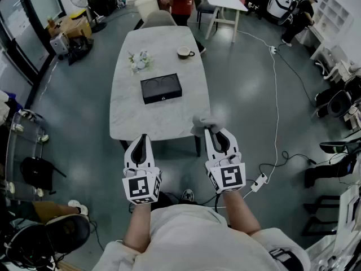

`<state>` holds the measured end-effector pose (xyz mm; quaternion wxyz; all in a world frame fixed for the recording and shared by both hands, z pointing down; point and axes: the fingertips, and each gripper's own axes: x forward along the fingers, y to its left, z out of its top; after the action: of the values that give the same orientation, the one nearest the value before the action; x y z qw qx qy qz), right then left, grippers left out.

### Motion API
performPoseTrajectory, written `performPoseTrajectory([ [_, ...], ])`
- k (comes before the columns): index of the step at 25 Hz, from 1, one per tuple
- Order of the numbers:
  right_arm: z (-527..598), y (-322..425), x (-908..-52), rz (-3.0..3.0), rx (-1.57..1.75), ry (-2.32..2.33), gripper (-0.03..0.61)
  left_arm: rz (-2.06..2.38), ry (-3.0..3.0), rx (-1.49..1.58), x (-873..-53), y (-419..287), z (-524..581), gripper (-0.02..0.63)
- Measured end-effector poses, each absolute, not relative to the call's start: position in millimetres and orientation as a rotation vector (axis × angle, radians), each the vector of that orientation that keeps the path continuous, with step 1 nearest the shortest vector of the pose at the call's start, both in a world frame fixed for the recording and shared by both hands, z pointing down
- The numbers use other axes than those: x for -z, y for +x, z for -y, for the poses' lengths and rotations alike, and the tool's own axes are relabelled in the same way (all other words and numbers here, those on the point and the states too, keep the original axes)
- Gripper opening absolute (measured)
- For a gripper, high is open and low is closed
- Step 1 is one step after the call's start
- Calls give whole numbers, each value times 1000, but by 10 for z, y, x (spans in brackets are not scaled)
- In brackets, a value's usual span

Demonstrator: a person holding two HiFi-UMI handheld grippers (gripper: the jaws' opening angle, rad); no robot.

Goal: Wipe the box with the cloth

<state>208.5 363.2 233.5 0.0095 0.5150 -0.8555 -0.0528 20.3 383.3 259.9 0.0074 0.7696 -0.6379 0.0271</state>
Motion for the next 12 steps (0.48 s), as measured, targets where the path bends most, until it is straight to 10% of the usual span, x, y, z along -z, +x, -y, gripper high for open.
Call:
performPoseTrajectory([
  [12,-3203,1943,-2762,2725,71,1497,46,1971,2375,-177,-2963,198,-3399,23],
])
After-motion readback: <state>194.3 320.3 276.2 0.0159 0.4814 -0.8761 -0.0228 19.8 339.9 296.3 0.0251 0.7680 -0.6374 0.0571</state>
